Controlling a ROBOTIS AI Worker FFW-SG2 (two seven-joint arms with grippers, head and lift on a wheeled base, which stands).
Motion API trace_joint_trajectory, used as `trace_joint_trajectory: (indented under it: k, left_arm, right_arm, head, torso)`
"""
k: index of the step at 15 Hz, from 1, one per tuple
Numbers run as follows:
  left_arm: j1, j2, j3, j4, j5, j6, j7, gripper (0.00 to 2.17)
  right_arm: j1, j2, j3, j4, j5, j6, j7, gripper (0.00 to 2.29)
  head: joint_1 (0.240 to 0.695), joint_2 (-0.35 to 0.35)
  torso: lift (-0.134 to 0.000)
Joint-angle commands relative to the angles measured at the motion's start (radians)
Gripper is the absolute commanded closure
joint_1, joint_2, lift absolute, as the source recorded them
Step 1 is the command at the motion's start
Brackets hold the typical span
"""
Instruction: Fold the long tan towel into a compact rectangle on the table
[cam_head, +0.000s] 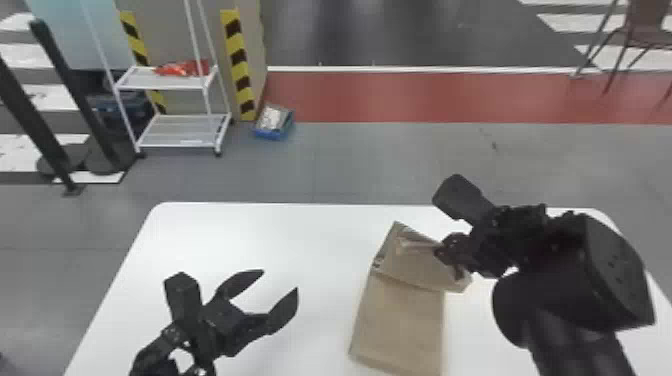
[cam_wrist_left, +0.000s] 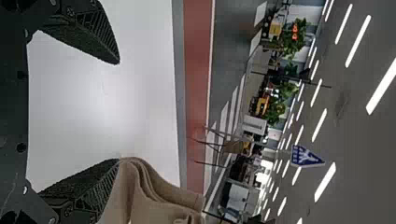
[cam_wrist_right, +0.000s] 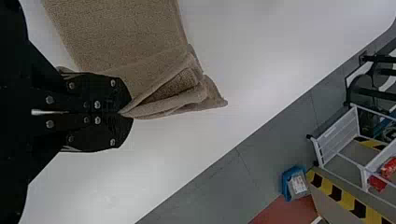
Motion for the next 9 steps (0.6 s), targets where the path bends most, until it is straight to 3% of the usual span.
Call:
trace_joint_trajectory:
  k: [1, 6, 9]
  left_arm:
    - [-0.035, -0.005, -0.059, 0.032, -0.054, 0.000, 0.006, 0.15]
    - [-0.091, -0.008, -0.192, 0.094, -0.112, 0.012, 0.078, 0.15]
    - [-0.069, -0.006, -0.228, 0.087, -0.114, 0.028, 0.078, 0.15]
  right_arm:
    - [-0.008, 0.006, -0.039, 0.015, -0.025, -0.025, -0.008, 1.48]
    - [-0.054, 0.018, -0.083, 0.064, -0.068, -0.067, -0.036, 1.48]
    - [-0.086, 0.026, -0.083, 0.099, -0.067, -0.071, -0.056, 1.48]
  head:
    - [0.695, -0.015]
    - [0.695, -0.115]
    - [0.695, -0.140]
  torso:
    - [0.000]
    - [0.000]
    - [0.000]
